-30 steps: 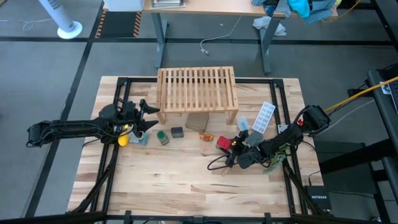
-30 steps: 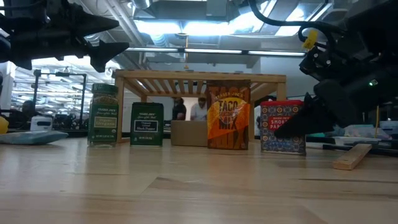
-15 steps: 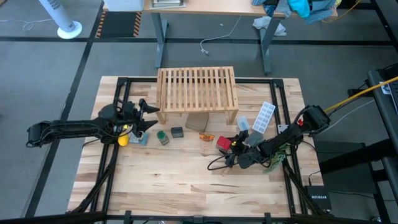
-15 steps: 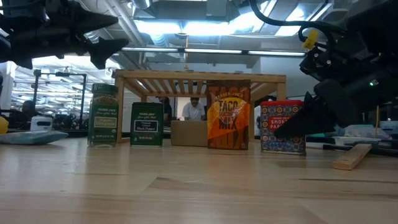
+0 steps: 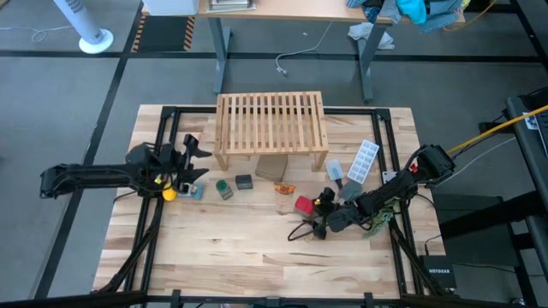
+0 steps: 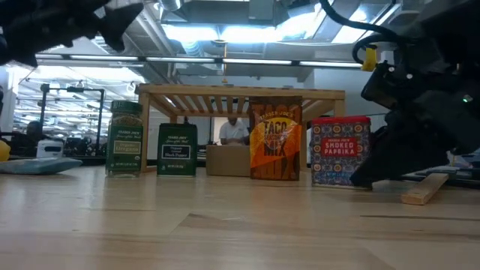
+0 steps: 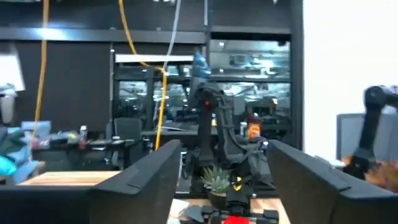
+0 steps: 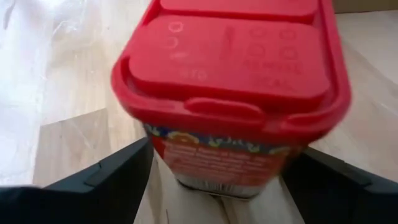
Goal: Shelf spices
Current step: Put the orange seasoning pack on the shelf
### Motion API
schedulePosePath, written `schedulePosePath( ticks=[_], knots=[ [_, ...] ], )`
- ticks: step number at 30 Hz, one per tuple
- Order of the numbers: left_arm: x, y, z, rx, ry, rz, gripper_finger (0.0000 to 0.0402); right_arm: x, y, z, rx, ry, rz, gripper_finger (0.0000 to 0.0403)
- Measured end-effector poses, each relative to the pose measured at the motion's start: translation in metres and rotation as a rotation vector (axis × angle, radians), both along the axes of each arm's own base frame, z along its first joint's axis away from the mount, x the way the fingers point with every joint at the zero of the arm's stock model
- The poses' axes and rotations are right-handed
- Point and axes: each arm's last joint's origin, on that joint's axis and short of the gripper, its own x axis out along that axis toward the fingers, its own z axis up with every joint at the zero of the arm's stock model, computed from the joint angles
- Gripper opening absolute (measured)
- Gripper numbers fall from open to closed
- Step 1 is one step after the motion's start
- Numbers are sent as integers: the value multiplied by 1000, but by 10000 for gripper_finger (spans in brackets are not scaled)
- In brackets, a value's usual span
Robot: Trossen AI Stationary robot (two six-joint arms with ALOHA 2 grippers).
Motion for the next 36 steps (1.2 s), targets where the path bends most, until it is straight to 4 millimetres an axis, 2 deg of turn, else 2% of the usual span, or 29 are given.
schedulePosePath(
  ticks=[9, 17, 27, 36],
  knots=[
    [8, -7, 23, 9, 244, 161, 159, 0, 1, 0, 13, 1, 13, 342],
    [6, -17, 46, 81, 183, 127, 114, 0, -2, 1, -49, -22, -55, 342],
    [5, -25, 46, 126, 216, 238, 64, 0, -4, 4, -118, -43, -70, 342],
    [3, -38, 40, 162, 284, 257, 20, -2, -5, 31, -118, -107, -33, 342]
  ],
)
